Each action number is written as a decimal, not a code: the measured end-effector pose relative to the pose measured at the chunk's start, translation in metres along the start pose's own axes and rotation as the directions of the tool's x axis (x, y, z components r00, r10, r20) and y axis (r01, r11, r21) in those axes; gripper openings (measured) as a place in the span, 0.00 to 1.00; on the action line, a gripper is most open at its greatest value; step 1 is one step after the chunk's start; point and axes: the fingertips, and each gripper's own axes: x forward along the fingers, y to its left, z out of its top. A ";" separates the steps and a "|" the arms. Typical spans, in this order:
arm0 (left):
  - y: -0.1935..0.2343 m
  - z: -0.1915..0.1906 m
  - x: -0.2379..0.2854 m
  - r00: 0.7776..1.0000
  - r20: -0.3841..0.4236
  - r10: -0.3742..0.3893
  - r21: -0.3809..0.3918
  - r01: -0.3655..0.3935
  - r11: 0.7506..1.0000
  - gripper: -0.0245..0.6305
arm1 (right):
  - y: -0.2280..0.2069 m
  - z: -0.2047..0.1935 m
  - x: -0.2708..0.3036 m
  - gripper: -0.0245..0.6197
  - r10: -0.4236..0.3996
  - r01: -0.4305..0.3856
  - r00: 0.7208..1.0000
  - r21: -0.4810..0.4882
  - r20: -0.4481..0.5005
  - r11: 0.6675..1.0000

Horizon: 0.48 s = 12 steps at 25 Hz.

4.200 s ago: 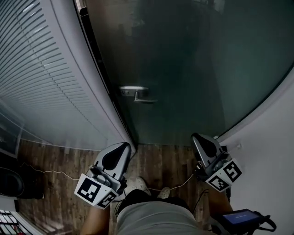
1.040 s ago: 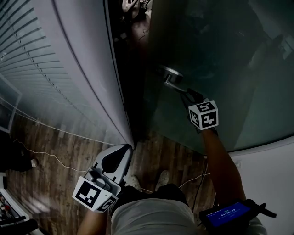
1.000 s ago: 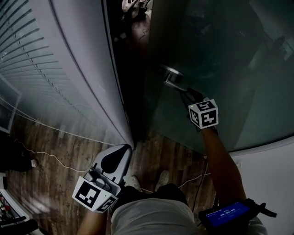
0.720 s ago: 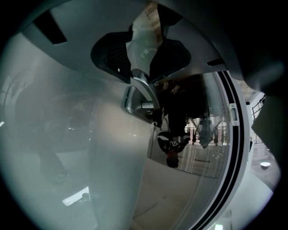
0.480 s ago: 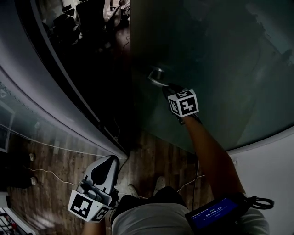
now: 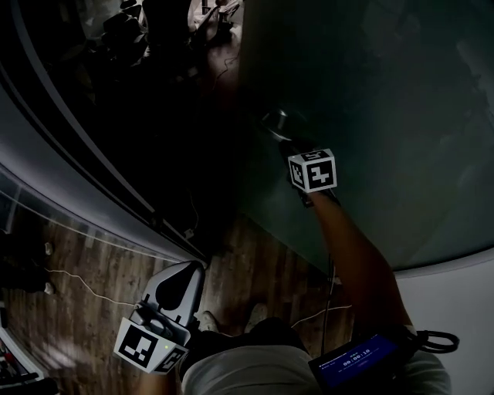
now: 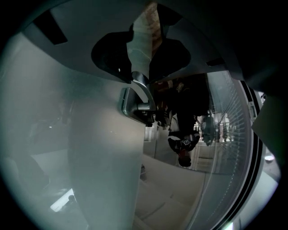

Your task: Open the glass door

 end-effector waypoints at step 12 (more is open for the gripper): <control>0.009 -0.007 -0.006 1.000 -0.011 0.006 -0.008 -0.006 1.000 0.04 | -0.039 -0.011 -0.018 0.17 -0.160 0.162 0.987 -0.096 0.028 0.982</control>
